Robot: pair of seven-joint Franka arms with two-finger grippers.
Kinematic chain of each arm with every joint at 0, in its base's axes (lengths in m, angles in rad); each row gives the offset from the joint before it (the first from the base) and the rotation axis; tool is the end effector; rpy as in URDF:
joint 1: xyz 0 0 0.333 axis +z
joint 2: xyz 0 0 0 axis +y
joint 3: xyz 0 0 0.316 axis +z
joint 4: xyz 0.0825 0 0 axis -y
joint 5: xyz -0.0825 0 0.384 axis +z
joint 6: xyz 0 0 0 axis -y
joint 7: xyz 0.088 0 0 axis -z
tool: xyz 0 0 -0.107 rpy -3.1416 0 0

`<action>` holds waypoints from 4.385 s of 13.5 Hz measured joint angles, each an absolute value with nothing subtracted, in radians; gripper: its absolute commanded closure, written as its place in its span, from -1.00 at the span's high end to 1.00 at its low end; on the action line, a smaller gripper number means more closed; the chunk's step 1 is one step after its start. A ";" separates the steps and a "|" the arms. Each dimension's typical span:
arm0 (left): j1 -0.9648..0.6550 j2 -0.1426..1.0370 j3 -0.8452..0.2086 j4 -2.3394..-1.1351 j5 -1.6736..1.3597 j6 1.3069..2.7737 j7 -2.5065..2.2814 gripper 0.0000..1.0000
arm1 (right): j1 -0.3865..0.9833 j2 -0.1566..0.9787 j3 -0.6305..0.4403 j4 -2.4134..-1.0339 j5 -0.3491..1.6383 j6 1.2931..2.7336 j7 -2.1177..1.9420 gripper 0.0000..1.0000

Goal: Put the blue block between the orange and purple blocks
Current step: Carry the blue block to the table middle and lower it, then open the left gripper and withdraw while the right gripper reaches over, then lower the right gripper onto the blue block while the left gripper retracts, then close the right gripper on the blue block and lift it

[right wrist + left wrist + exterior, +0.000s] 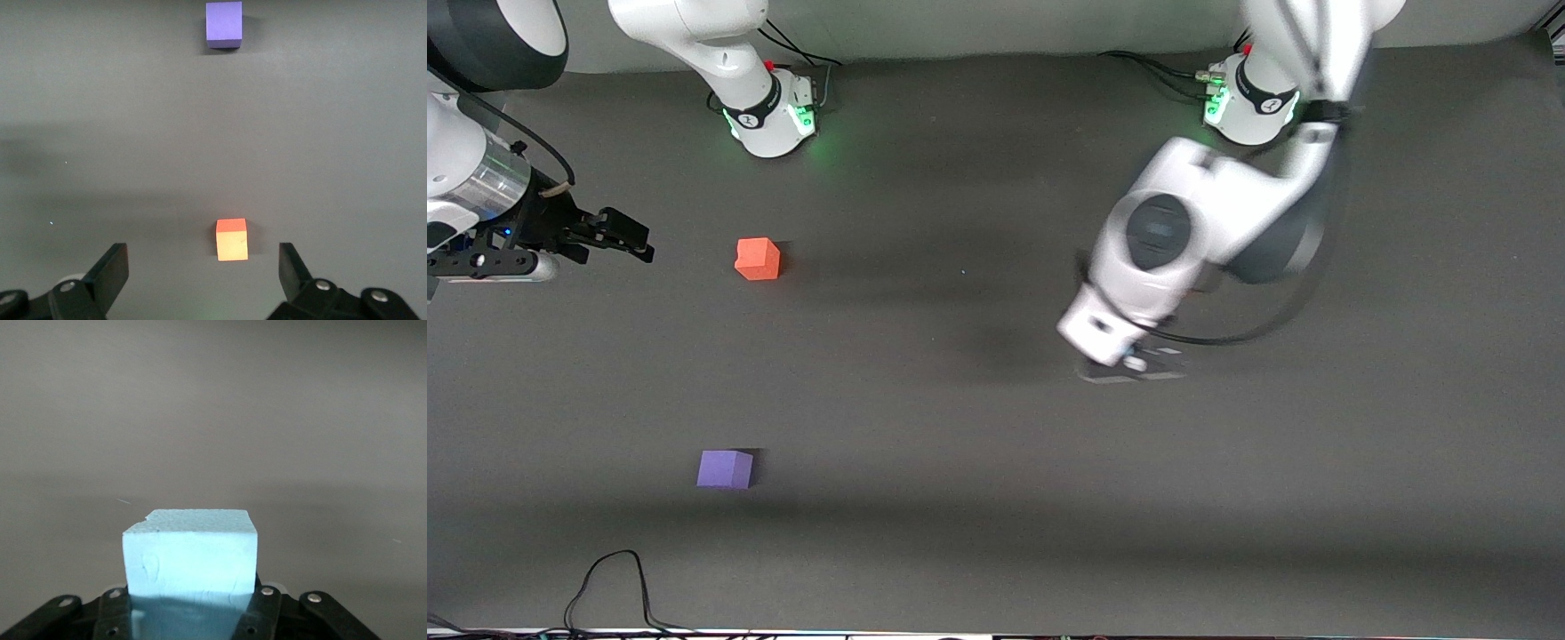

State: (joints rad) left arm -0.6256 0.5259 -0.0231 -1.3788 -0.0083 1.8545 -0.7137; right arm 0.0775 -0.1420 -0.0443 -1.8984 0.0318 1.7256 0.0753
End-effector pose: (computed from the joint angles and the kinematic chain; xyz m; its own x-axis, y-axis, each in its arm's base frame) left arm 0.5611 -0.4224 0.4058 0.9962 0.0707 -0.0506 0.0698 -0.9974 -0.0181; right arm 0.5139 0.0188 0.5580 0.9984 -0.0463 -0.0338 -0.0475 -0.9983 -0.0351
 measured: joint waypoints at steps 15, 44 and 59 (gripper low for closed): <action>-0.906 0.921 -0.010 -1.288 0.140 2.240 -1.098 1.00 | 0.077 -0.143 -0.047 -1.899 0.032 1.722 0.075 1.00; -0.004 0.012 -0.007 -1.597 -0.026 1.586 0.037 1.00 | 0.207 0.760 0.614 -1.776 -0.674 2.418 1.199 0.63; -0.006 -0.011 -0.007 -1.592 -0.023 1.565 0.081 1.00 | 0.055 0.307 0.423 -1.752 -0.102 2.016 0.618 -0.14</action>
State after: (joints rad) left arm -0.0058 -0.0109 -0.0072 -1.5919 -0.0229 1.5647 0.0805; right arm 0.0549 0.3073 0.4233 -1.7519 -0.1017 2.0161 0.6184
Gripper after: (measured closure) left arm 0.000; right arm 0.449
